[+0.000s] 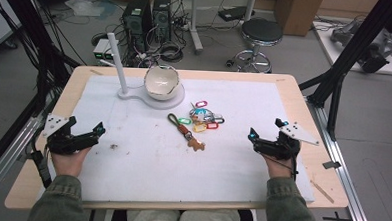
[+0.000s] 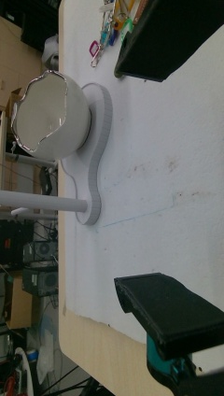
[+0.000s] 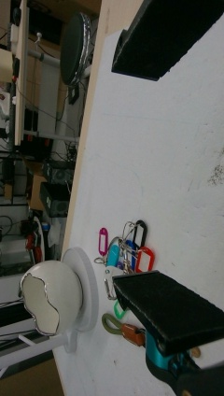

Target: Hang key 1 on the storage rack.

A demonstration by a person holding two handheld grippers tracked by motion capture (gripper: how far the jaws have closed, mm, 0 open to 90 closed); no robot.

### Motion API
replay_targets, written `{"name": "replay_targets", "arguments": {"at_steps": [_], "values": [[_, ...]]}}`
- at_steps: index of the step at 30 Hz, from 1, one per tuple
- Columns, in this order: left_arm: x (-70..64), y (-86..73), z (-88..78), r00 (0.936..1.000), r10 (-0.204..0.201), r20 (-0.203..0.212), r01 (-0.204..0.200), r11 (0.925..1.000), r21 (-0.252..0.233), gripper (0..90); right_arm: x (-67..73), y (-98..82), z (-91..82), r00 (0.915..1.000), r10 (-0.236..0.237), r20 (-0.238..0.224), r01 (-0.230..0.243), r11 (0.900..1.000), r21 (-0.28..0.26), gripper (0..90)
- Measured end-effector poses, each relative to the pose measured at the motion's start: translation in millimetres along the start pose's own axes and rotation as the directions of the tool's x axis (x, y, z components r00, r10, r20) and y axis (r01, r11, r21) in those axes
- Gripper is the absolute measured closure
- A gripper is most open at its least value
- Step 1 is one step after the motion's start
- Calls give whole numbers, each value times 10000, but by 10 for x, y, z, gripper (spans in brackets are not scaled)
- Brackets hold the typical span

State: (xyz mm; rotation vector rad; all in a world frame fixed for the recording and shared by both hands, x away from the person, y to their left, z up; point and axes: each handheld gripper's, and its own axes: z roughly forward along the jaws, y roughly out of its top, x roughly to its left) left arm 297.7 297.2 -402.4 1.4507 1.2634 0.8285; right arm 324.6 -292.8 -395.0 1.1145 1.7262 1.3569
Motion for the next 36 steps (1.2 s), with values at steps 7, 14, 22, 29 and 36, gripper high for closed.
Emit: {"name": "replay_targets", "arguments": {"at_steps": [7,14,22,29,36], "values": [[-6,-1,3,10000,18,38,-18,10000,65,17,-10,6,-27,9999,125,-71,-124,9999,25,4],[1,-4,13,10000,-51,80,50,9999,122,17,-40,34,-15,9972,640,-390,-620,9967,516,6],[4,-10,14,9999,-98,86,97,9999,143,17,27,63,31,9989,181,-433,-137,9948,1012,6],[6,-17,16,9999,-86,114,83,9997,245,17,47,92,119,9977,138,-657,-30,9868,1616,6],[9,-23,21,9997,-151,196,146,9996,241,17,82,143,217,9947,121,-1017,113,9739,2266,5]]}}
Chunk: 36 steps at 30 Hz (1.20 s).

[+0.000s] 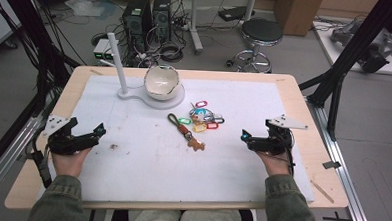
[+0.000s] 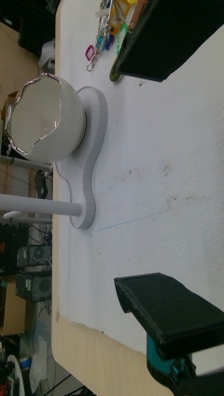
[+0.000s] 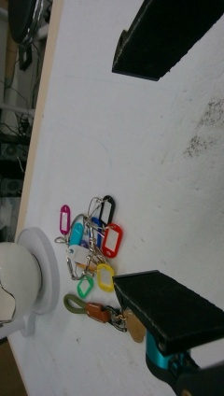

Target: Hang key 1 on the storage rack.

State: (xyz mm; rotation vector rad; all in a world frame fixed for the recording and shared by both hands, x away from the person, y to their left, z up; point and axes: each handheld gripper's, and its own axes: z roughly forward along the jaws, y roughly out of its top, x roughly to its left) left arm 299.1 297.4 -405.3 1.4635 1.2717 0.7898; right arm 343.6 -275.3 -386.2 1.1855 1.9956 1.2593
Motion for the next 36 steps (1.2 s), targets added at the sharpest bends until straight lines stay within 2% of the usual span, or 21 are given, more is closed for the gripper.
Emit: {"name": "replay_targets", "arguments": {"at_steps": [6,16,36], "values": [[2,0,1,10000,-24,-3,24,10000,-33,17,56,156,102,9992,-174,-373,187,9993,338,5],[2,3,-10,10000,-57,15,57,10000,-72,17,230,378,272,9940,-620,-905,689,9948,752,6],[12,1,3,9999,-123,76,123,9999,-53,17,458,560,583,9831,-996,-1537,1225,9815,1473,6]]}}
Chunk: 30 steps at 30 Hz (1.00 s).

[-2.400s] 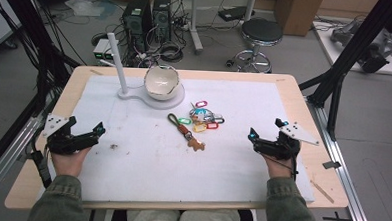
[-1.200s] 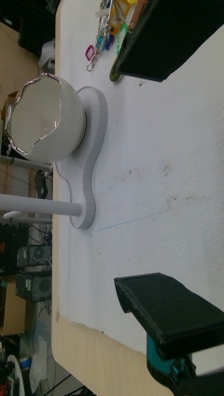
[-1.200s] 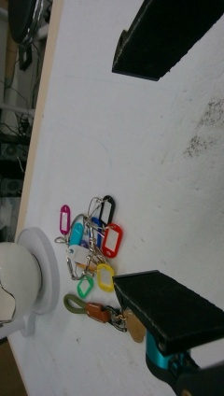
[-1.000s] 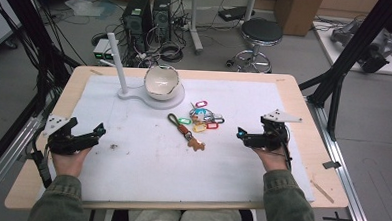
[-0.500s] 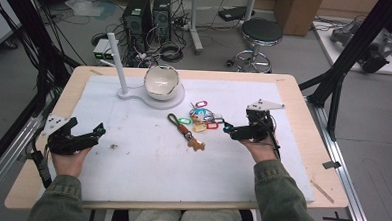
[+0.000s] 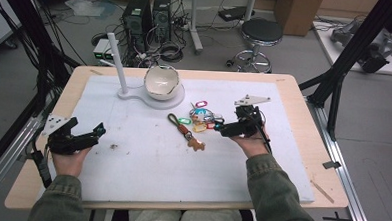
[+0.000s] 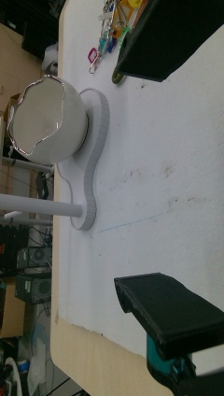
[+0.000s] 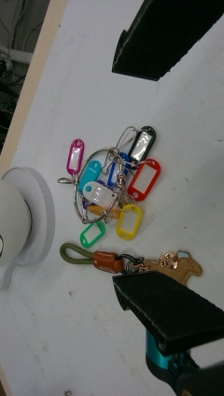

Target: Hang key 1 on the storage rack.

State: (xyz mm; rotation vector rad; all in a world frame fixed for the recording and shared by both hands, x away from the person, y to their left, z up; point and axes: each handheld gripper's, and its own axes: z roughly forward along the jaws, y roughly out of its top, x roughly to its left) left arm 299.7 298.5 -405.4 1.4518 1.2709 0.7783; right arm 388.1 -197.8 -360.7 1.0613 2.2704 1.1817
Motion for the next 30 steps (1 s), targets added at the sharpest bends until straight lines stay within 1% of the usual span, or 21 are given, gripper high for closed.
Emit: {"name": "replay_targets", "arguments": {"at_steps": [4,7,9,14,16,20,26,27,28,30], "values": [[2,0,0,10000,-22,6,22,10000,-8,17,28,35,76,9999,47,-161,-45,9999,119,6],[3,0,1,10000,-27,-3,27,10000,-4,17,38,39,118,9998,-5,-188,9,9998,211,6],[2,-1,4,10000,-58,2,58,10000,-17,17,66,53,170,9995,38,-311,-26,9992,398,6],[2,-1,2,10000,-16,20,16,10000,16,17,115,123,254,9980,101,-624,-71,9988,486,6],[2,-1,7,10000,-61,13,61,10000,-17,17,137,148,289,9975,153,-691,-114,9983,566,6],[9,-3,15,9999,-92,50,92,10000,37,17,170,192,375,9969,8,-791,48,9976,697,6],[8,-3,13,10000,-50,71,49,10000,22,17,252,257,499,9953,-60,-971,147,9958,901,6],[8,-3,13,10000,-50,71,49,10000,22,17,252,257,499,9953,-60,-971,147,9958,901,6],[8,-3,14,10000,-53,63,52,10000,33,17,284,277,542,9944,-196,-1037,297,9948,972,6],[9,-3,16,10000,-47,74,47,10000,30,17,321,297,585,9938,-242,-1088,358,9938,1055,6]]}}
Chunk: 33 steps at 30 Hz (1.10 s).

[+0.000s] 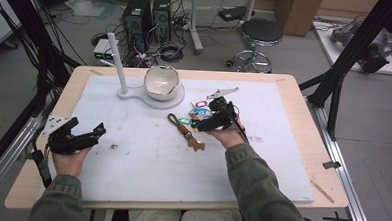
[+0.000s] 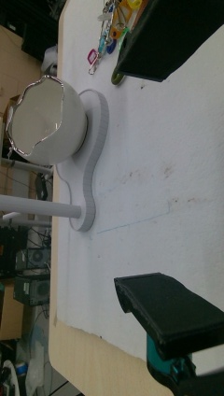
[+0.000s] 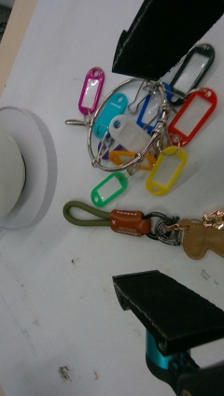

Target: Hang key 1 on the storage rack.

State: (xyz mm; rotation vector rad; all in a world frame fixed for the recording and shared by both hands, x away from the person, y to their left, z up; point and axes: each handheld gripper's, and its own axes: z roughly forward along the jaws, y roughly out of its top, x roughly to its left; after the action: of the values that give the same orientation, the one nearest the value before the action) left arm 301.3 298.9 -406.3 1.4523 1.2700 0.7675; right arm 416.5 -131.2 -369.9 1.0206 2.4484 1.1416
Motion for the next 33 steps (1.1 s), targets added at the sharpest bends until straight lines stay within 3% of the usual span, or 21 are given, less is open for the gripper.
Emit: {"name": "replay_targets", "arguments": {"at_steps": [8,21,33], "values": [[5,-2,7,10000,-16,-11,16,10000,6,17,86,64,170,9998,-136,-175,141,9994,327,6],[2,-2,13,10000,-39,47,39,10000,0,17,121,59,310,9994,-142,-307,159,9982,585,6],[5,-1,10,10000,-43,27,43,10000,-6,17,200,20,523,9971,-118,-755,193,9949,991,6]]}}
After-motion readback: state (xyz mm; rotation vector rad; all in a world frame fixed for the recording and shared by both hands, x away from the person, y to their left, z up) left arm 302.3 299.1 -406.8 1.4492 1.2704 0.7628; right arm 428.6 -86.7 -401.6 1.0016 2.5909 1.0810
